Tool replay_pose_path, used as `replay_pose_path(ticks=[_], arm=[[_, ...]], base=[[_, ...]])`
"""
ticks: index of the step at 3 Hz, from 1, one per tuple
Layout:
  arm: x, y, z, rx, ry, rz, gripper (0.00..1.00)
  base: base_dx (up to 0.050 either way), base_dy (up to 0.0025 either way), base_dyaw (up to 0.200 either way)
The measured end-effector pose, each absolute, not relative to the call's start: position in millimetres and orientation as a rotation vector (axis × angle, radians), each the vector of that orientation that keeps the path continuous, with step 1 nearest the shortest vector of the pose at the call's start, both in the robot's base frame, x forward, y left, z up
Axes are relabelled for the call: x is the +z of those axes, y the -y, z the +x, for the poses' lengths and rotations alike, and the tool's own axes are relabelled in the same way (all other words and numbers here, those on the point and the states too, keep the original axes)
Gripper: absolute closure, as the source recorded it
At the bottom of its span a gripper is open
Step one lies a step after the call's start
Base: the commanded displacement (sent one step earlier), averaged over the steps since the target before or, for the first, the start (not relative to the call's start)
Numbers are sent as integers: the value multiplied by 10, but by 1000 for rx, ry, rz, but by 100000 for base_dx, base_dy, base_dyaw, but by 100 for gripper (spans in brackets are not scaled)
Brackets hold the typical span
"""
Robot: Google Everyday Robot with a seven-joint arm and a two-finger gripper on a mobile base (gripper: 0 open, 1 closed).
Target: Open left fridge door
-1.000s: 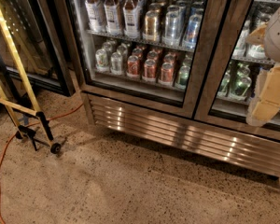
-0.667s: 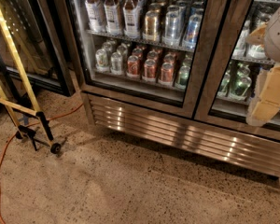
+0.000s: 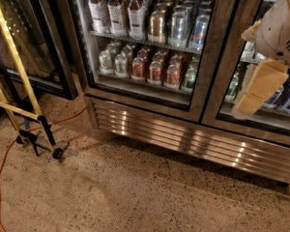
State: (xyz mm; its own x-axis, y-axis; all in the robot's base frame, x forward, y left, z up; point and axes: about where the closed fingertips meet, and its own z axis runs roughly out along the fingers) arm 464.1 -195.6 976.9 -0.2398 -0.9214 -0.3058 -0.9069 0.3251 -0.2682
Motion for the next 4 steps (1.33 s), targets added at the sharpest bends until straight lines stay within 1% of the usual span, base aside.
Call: replay_pose_path(ticks=[1, 2, 3, 4], arm=[[9790, 1730, 4824, 21, -2160, -1604, 0], [9792, 1721, 4831, 24, -2159, -1604, 0], [9868, 1729, 4951, 16, -2131, -1546, 0], [10135, 1753, 5202, 11, -2043, -1472, 0]], base=[[0, 0, 0], [0, 0, 0], [0, 0, 0], [0, 0, 0]])
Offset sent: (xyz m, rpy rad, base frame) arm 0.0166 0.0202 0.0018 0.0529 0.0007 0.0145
